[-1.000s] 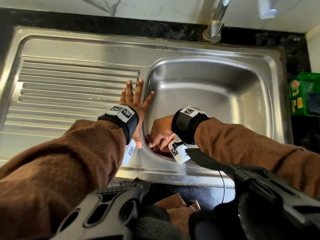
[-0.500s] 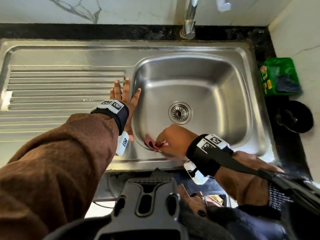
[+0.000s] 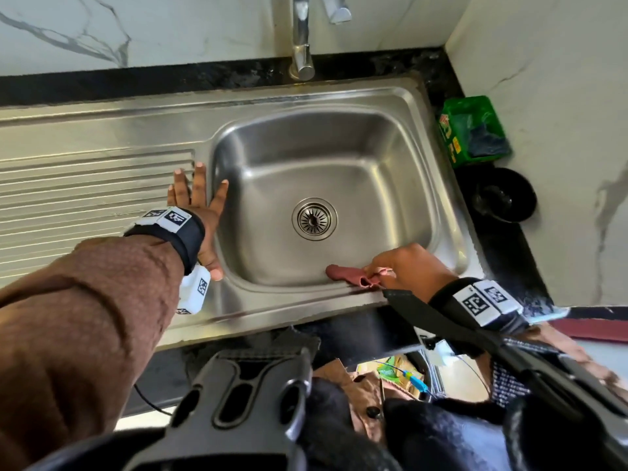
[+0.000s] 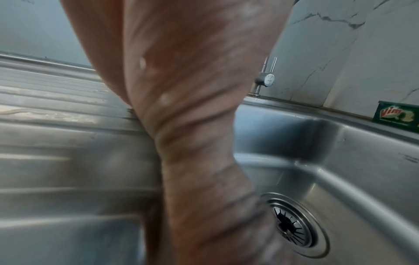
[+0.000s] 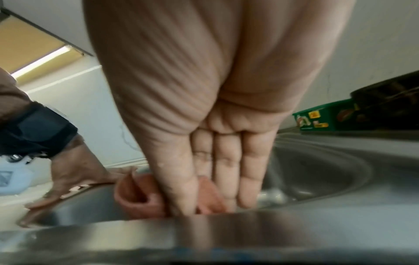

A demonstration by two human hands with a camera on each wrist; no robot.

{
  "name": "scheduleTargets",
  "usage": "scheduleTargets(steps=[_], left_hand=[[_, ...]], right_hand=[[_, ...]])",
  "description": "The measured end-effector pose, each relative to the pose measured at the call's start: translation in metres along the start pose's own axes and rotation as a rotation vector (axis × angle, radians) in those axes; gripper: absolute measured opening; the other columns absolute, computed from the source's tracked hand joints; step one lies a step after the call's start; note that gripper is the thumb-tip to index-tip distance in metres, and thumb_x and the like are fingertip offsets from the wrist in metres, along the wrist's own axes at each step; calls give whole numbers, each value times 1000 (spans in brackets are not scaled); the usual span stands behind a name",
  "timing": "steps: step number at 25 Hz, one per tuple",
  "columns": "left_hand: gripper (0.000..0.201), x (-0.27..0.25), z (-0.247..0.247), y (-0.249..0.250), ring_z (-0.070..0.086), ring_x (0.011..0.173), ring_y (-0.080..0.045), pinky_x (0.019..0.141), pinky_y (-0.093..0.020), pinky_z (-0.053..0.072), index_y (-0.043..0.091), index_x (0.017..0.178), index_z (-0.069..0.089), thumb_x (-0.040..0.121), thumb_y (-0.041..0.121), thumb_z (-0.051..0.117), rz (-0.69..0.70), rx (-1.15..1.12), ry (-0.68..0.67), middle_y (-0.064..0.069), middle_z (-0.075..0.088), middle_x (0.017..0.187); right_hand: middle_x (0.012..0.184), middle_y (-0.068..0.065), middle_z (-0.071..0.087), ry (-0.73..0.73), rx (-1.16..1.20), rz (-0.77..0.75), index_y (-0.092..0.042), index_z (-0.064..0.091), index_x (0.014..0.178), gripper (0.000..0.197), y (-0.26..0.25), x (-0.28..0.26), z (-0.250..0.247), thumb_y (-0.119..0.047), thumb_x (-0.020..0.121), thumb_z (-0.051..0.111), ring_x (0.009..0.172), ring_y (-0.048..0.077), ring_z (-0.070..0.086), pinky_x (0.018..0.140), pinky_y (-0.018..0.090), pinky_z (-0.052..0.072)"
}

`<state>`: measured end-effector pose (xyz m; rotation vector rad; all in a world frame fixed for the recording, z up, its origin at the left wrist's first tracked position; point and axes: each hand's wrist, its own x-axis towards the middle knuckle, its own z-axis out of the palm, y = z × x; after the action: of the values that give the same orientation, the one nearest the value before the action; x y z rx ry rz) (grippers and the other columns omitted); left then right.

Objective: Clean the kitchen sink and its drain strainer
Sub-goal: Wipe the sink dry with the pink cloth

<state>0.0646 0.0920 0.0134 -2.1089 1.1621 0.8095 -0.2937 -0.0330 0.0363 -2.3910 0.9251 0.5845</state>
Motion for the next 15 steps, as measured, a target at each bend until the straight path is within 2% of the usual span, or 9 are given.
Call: scheduleTargets(steps=[2,5,7,9,10,12,13,14,15], left_hand=[[182,-1,1,1,-50,125,-45,114,-66,-7,31,141,-39,20,57,94,28,9,28,-14,-63,131],[177,-6,1,1,-44,131,-44,115,-58,-7,28,148,-31,26,55,95,24,42,38,-15,-58,137],[166,-15,-3,7,-30,140,-45,118,-54,-1,23,153,-20,36,52,96,16,84,42,-18,-44,149],[145,-28,-9,26,-6,149,-41,122,-48,10,22,157,1,48,54,91,123,67,117,-16,-14,162],[130,-34,-12,40,10,150,-35,122,-43,17,24,156,16,54,56,89,239,-34,143,-11,7,164],[94,-48,-18,72,42,139,-27,115,-36,34,25,143,45,64,52,86,551,-530,24,-4,47,149],[79,-57,-19,88,53,129,-28,110,-38,41,20,133,54,67,50,84,667,-756,-61,-7,59,136],[72,-65,-21,102,59,122,-28,105,-40,46,15,127,57,69,50,83,737,-922,-93,-10,65,127],[74,-72,-22,112,62,117,-25,102,-38,50,13,128,55,69,45,83,763,-1038,-89,-11,67,123]], right_hand=[[99,-2,72,5,-96,13,-32,69,102,25,-22,0,4,-22,84,55,91,24,68,80,40,58],[108,3,70,-55,-112,-85,-30,69,111,29,-58,6,4,-29,87,53,99,29,66,87,39,55],[105,1,73,-38,15,-145,-31,72,109,25,-66,14,-3,-29,86,61,98,22,66,84,29,51],[94,-2,76,31,343,-181,-26,77,101,19,-58,20,-10,-23,83,72,83,8,67,78,22,51],[87,3,77,54,557,-187,-21,78,98,16,-51,20,-15,-17,82,76,75,5,66,75,21,52],[79,14,75,78,985,-173,-8,75,94,10,-42,16,-26,-8,84,76,66,10,66,68,23,55],[77,15,73,92,1169,-150,-5,72,94,7,-39,12,-30,-5,86,72,64,14,67,66,25,57],[77,14,72,108,1326,-121,-2,70,95,7,-37,8,-35,-3,88,69,64,16,68,67,27,59],[78,14,71,128,1448,-88,-1,68,97,8,-34,6,-38,-2,89,66,65,17,69,69,30,61]])
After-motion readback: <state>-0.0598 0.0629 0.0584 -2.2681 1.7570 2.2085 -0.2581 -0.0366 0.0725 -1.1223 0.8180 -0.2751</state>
